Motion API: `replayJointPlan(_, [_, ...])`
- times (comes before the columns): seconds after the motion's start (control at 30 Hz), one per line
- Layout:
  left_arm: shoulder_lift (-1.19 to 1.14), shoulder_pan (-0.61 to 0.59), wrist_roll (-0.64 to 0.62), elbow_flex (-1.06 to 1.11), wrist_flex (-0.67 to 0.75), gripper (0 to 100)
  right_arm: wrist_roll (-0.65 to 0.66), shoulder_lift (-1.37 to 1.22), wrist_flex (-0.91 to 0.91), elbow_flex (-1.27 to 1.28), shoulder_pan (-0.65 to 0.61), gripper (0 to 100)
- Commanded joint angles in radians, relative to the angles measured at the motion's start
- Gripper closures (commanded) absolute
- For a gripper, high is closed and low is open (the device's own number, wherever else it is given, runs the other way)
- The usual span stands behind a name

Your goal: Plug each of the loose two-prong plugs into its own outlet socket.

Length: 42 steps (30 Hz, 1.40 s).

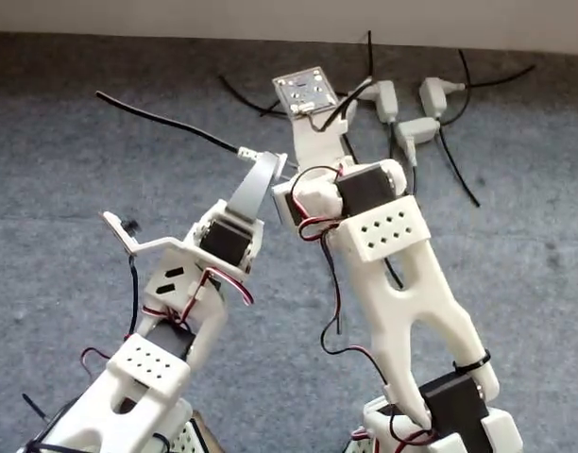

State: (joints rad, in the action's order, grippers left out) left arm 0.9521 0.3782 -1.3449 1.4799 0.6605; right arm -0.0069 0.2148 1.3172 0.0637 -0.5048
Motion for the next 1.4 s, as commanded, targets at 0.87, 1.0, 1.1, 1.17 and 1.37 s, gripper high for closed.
replayJointPlan(0.87, [-0.002, 0.077, 0.074, 0.010, 0.025, 99, 0.051, -0.407, 0.145, -0.622, 0.108, 85.3])
replayJointPlan(1.0, [-0.002, 0.107, 0.103, 0.019, 0.023, 99, 0.051, -0.407, 0.145, -0.622, 0.104, 85.3])
replayJointPlan(1.1, [-0.002, 0.107, 0.101, 0.021, 0.023, 99, 0.051, -0.407, 0.145, -0.624, 0.107, 85.3])
replayJointPlan(1.17, [-0.002, 0.107, 0.101, 0.022, 0.023, 99, 0.051, -0.409, 0.147, -0.645, 0.107, 85.3])
replayJointPlan(1.37, [-0.002, 0.105, 0.098, 0.022, 0.023, 99, 0.051, -0.412, 0.154, -0.690, 0.110, 85.3])
